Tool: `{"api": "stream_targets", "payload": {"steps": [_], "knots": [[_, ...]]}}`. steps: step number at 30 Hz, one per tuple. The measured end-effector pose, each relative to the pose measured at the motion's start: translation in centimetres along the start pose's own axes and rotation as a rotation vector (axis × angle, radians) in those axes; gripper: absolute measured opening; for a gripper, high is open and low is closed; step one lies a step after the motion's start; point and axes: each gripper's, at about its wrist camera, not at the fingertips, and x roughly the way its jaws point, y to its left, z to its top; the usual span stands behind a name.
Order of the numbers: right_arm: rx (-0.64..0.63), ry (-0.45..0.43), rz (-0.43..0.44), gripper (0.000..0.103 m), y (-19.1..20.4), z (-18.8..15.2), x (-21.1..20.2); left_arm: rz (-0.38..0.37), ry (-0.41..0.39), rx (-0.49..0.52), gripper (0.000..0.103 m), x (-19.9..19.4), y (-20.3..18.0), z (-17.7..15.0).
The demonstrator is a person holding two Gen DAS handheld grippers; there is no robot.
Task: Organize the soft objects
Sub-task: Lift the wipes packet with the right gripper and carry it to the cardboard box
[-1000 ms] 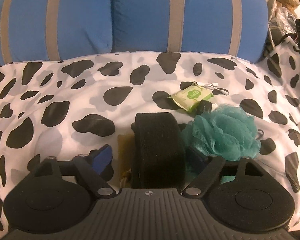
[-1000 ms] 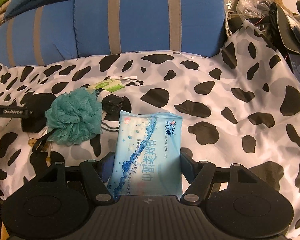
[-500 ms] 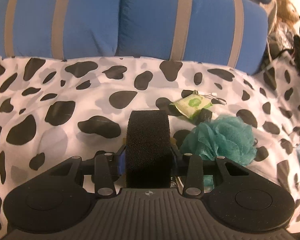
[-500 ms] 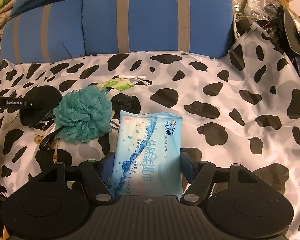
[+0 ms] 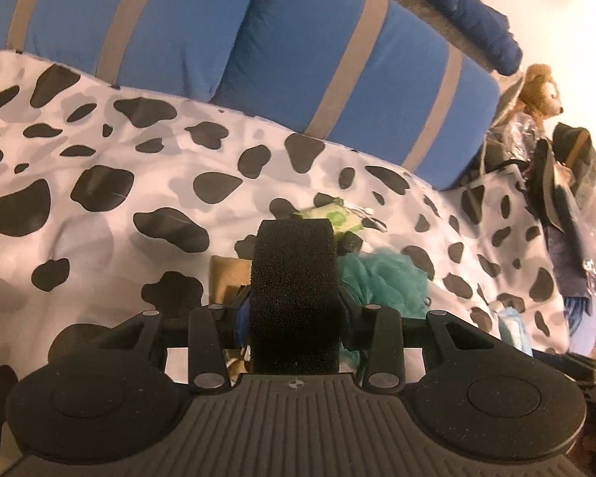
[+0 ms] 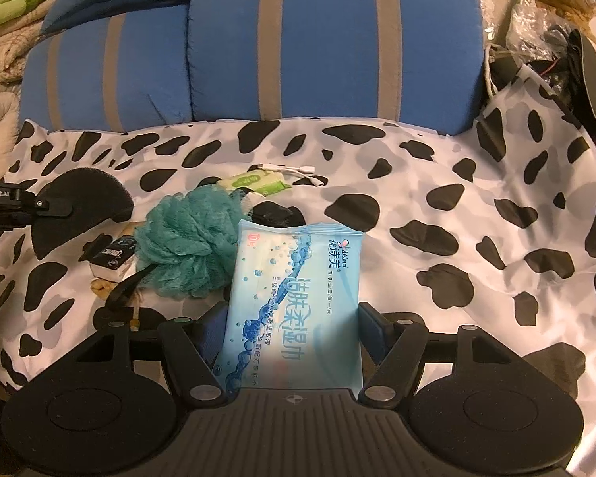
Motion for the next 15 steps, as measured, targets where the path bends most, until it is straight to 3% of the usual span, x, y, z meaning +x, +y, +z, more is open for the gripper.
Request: {"api": "stream_targets", "payload": {"steps": [15], "knots": [[-0.001, 0.021, 0.042, 0.071, 1.3, -2.7, -2.3, -0.014, 0.027, 0.159, 0.04, -4.7, -4.3, -6.3]]}}
